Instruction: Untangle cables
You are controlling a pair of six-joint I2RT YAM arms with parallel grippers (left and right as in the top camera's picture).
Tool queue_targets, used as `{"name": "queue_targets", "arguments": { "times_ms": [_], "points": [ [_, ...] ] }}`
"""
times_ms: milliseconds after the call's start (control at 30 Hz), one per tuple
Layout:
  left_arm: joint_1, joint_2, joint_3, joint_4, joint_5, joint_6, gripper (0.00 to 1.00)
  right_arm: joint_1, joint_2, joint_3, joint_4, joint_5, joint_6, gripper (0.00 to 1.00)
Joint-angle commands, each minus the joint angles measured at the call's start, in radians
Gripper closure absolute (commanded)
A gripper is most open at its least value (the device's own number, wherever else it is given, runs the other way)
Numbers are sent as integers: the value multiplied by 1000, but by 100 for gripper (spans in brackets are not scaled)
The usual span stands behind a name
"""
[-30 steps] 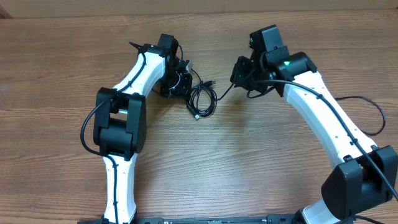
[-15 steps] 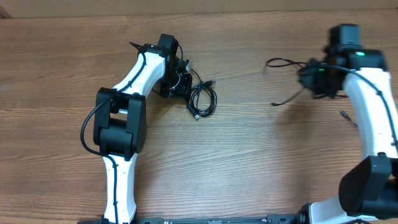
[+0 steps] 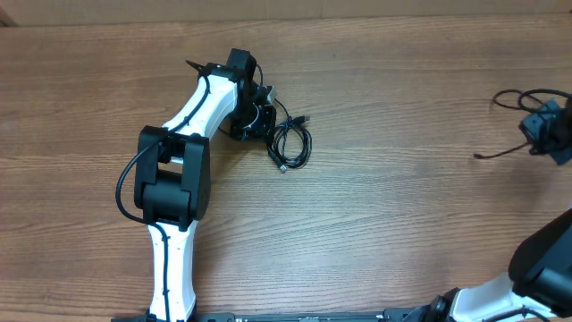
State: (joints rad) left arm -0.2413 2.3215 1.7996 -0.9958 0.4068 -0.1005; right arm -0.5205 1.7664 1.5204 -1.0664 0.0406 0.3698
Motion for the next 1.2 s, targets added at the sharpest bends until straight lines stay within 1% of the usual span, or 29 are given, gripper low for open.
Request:
{"name": "queue_targets", "arguments": {
  "times_ms": [0, 33, 133, 233, 300, 333, 433, 633, 733, 767, 833, 933, 1000, 1167],
  "points": [
    [5, 18, -8, 2, -18, 7, 93, -14, 35, 19, -13, -33, 23, 96],
    [5, 18, -8, 2, -18, 7, 93, -14, 37, 17, -14, -46, 23, 96],
    [5, 18, -8, 2, -18, 7, 93, -5, 39, 10, -16, -187, 10, 96],
    [5, 18, -8, 2, -18, 7, 93, 19, 39, 10, -13, -396, -99, 96],
    [5, 18, -8, 2, -18, 7, 93, 44, 39, 10, -5, -498, -187, 96],
    [5, 18, -8, 2, -18, 7, 93, 59, 39, 10, 3, -526, -222, 96],
    [5, 18, -8, 2, -18, 7, 93, 100, 39, 10, 39, -526, -246, 96],
    [5, 18, -8, 2, -18, 7, 93, 157, 42, 10, 101, -486, -245, 96],
    [5, 18, -8, 2, -18, 7, 93, 169, 43, 10, 140, -520, -243, 96],
    [5, 18, -8, 3, -18, 7, 93, 175, 43, 10, 174, -586, -232, 96],
    [5, 18, -8, 6, -18, 7, 93, 190, 45, 11, 240, -669, -153, 96],
    [5, 18, -8, 7, -18, 7, 93, 224, 45, 11, 346, -692, -52, 96],
    [5, 18, -8, 7, -18, 7, 93, 254, 45, 11, 416, -690, -27, 96],
    [5, 18, -8, 5, -19, 7, 93, 346, 47, 11, 551, -690, -37, 96]
  ]
}}
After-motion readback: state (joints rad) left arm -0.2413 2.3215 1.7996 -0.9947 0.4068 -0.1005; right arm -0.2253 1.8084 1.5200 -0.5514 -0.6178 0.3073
